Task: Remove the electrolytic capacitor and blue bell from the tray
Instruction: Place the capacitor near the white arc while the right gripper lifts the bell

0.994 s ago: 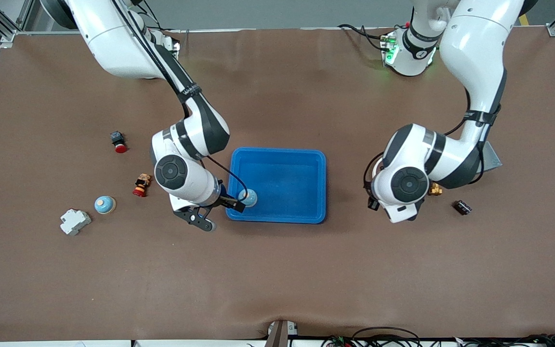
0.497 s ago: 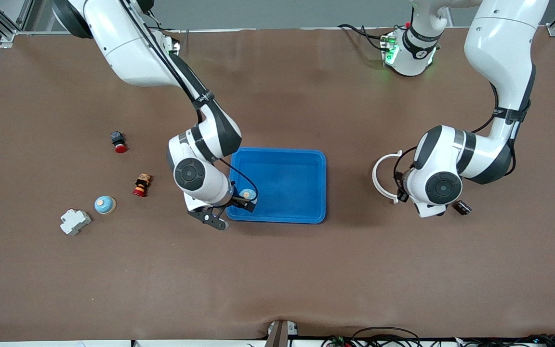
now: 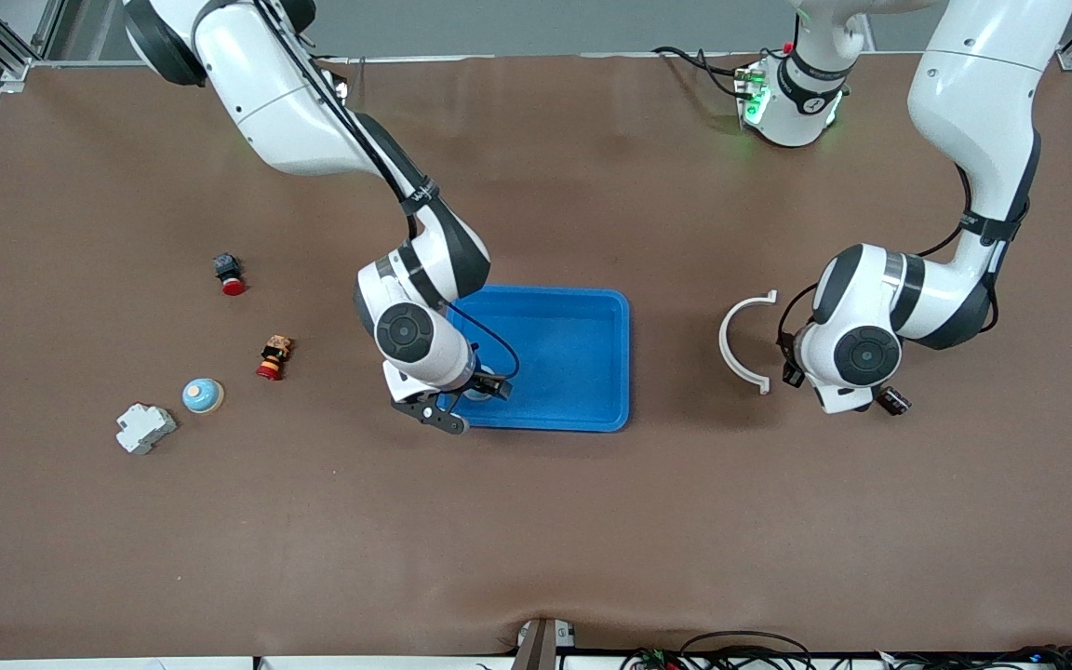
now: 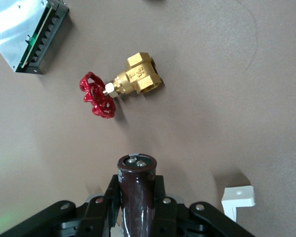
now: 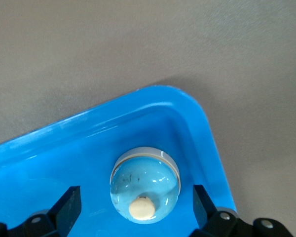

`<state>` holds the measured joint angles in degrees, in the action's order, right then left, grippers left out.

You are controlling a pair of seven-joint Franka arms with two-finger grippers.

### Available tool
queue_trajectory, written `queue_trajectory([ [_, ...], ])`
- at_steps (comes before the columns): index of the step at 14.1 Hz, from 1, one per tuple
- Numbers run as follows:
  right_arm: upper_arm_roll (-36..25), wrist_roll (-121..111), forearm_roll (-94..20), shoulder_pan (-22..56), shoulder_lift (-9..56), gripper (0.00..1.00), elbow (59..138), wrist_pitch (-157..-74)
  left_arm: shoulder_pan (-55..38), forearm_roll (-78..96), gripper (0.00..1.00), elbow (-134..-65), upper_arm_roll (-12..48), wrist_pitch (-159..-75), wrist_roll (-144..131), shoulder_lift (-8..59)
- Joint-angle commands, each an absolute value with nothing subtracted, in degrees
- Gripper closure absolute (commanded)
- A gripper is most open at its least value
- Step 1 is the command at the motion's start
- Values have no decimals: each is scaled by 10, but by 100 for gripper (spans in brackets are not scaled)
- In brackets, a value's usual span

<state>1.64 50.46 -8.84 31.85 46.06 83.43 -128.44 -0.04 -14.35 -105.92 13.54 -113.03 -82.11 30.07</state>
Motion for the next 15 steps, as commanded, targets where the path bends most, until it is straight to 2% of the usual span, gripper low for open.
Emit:
queue_trajectory([
  [1, 10, 518, -65, 329, 475, 0, 817, -1284, 2, -182, 72, -1081, 140, -1141, -815, 286],
  [2, 10, 518, -57, 328, 479, 0, 817, -1284, 2, -189, 30, -1084, 140, -1141, -816, 287],
  [3, 10, 518, -54, 328, 482, 0, 817, -1284, 2, -190, 0, -1088, 140, -1141, -815, 286],
  [9, 10, 518, -54, 328, 490, 0, 817, -1297, 12, -183, 0, -1081, 142, -1136, -818, 277],
  [13, 11, 518, -54, 327, 490, 61, 817, -1297, 11, -181, 0, -1071, 148, -1130, -820, 254],
  [15, 11, 518, -54, 327, 490, 74, 817, -1297, 13, -164, 0, -1069, 153, -1130, -817, 237],
])
